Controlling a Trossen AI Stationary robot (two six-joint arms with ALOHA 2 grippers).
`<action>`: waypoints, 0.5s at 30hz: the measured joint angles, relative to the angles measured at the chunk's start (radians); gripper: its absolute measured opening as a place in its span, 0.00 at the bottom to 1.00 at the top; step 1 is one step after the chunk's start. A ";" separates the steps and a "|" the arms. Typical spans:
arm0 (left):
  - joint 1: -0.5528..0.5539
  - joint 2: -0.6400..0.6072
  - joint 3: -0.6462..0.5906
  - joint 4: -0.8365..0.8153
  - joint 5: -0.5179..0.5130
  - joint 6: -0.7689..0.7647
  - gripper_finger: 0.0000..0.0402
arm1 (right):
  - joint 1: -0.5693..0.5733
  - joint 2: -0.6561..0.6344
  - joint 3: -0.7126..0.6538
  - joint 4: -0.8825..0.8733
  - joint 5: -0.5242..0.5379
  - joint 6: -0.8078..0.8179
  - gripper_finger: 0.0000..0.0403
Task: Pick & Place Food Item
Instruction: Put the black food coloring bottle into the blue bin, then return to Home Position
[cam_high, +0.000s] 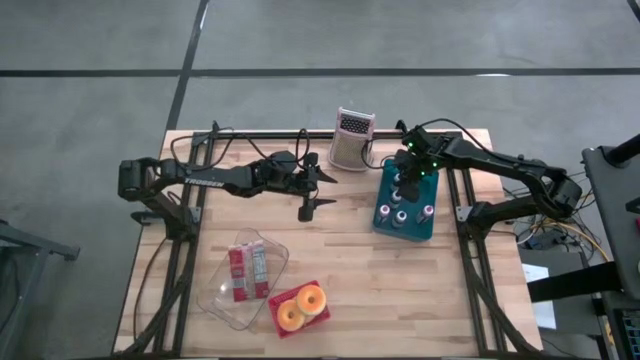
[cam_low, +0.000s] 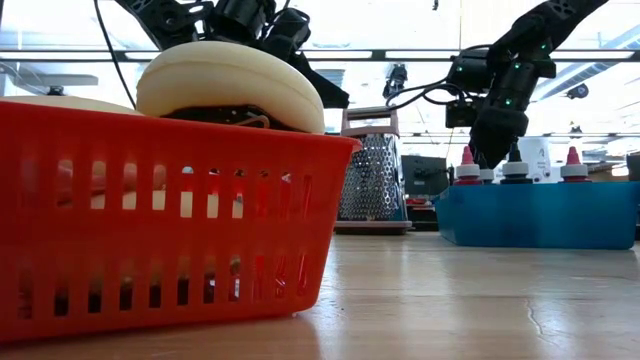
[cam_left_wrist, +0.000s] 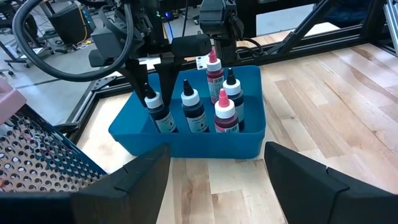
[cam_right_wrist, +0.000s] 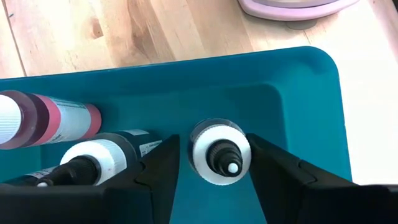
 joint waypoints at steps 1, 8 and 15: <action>0.000 0.000 0.000 0.000 0.000 0.000 0.65 | 0.000 0.000 0.000 0.000 0.000 0.000 0.44; 0.000 0.000 0.000 0.000 0.000 0.000 0.65 | 0.000 0.000 -0.001 -0.004 0.001 0.004 0.49; 0.000 0.000 0.000 0.000 0.000 0.000 0.65 | 0.000 -0.004 0.023 -0.003 0.026 0.005 0.58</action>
